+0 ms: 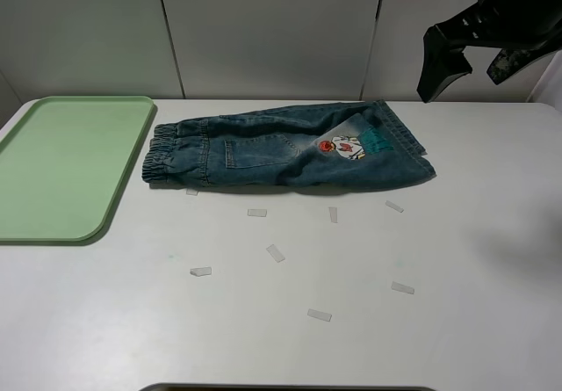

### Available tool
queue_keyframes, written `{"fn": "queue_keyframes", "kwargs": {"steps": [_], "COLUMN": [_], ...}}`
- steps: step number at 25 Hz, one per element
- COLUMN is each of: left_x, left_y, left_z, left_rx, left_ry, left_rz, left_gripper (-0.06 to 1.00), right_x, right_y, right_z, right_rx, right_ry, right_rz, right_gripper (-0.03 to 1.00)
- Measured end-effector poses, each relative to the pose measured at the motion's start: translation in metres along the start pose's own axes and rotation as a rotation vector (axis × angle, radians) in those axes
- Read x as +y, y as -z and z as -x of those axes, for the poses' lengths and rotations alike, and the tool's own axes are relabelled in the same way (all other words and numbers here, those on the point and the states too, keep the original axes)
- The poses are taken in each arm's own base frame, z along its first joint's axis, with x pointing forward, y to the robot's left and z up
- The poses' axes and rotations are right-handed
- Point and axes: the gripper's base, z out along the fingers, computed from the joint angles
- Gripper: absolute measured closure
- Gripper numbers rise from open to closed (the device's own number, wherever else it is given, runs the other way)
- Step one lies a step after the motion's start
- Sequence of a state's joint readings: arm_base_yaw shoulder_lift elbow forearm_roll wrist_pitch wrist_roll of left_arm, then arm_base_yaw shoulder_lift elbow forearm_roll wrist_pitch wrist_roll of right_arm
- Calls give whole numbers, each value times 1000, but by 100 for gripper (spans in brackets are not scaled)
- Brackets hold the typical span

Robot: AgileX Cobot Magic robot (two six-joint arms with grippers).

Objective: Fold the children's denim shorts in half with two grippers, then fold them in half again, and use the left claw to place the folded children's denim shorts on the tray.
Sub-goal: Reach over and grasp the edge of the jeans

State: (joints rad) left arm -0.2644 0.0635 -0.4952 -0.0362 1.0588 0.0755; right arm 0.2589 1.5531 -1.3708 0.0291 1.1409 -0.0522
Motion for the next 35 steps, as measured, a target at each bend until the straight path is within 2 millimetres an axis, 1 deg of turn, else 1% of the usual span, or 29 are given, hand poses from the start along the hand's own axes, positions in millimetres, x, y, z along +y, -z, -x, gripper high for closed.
{"fn": "queue_keyframes", "kwargs": {"steps": [6,12,18,20,24,29,31,35], "left_x": [0,1,2,2,-2,-2,-2,-2], "left_y": [0,0,0,1,7,8,8,8], "left_z": [0,0,0,0,-4,-4,-5,-5], "left_rx": [1,7,11,3,-51,-52,-51,-51], "left_ry": [12,102,171,177,170,168,168,167], "left_rz": [21,172,287,303,317,319,320,320], "left_gripper": [0,1,1,1,1,1,1,1], "right_x": [0,0,-1,-1,-3,-5,-6,-7], "right_y": [0,0,-5,-14,-42,-76,-87,-107], "right_z": [0,2,13,17,26,37,45,68], "right_rx": [0,-17,-108,-114,-95,-67,-60,-66], "right_ry": [-16,-21,-45,-53,-52,-41,-25,7], "right_rz": [0,-1,-3,-4,-8,-14,-18,-22], "right_gripper": [27,27,27,27,27,27,27,27]}}
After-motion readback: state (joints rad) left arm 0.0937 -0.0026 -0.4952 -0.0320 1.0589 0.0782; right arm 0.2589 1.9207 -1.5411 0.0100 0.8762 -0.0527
